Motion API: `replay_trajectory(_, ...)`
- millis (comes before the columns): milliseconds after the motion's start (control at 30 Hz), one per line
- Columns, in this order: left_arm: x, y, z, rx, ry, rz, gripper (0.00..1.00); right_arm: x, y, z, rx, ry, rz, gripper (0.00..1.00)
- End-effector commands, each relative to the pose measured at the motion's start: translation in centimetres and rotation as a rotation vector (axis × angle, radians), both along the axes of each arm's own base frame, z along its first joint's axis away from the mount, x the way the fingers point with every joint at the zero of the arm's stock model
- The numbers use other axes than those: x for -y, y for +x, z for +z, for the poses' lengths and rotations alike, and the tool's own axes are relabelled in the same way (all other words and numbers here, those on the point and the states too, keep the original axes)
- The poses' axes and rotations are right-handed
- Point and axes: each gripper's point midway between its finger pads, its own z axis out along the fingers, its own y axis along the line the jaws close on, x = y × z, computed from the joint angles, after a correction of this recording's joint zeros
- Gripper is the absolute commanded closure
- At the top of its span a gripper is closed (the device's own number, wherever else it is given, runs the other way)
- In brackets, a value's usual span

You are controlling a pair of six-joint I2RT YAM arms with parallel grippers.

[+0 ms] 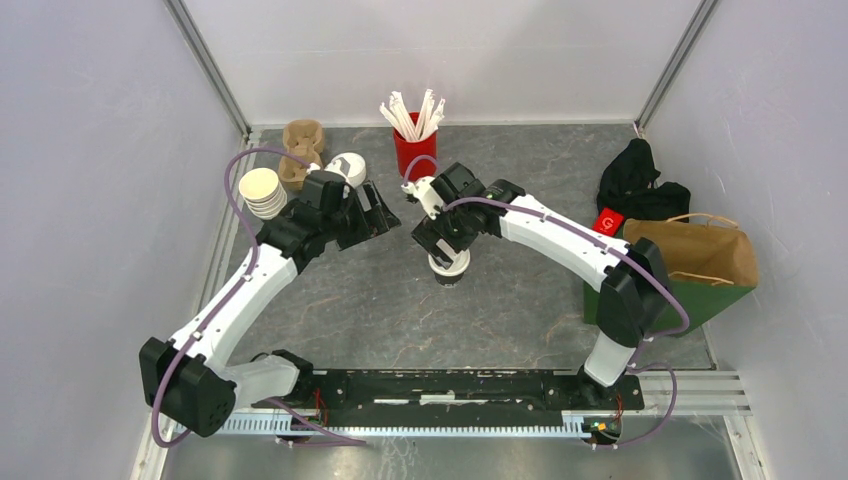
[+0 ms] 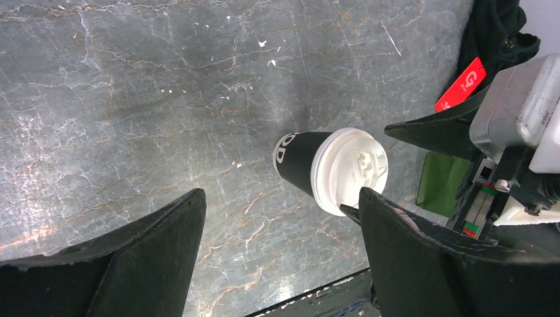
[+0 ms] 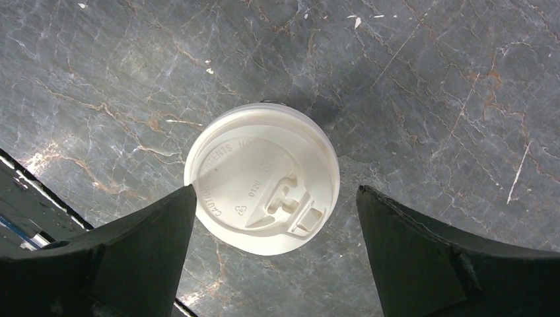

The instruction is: Pack the takeout coffee

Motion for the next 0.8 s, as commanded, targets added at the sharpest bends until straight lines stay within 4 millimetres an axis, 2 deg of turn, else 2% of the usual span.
replay_trajectory(0, -0.3, 0.0, 1.1, 0.032, -0.025, 0.024, 0.09, -1.1, 0.1, 1.4, 0.024, 0.062, 0.002, 0.02)
replay_trajectory(300, -0.1, 0.0, 1.0, 0.029, -0.031, 0.024, 0.08, -1.2, 0.2, 2.4, 0.048, 0.104, -0.022, 0.02)
replay_trajectory(600, -0.1, 0.0, 1.0, 0.03, -0.034, 0.021, 0.08, -1.4, -0.7, 0.9, 0.008, 0.092, -0.004, 0.02)
replay_trajectory(767, -0.1, -0.1, 0.8, 0.025, -0.033, 0.022, 0.08, -1.0, -0.6, 0.4, 0.029, 0.051, -0.007, 0.04)
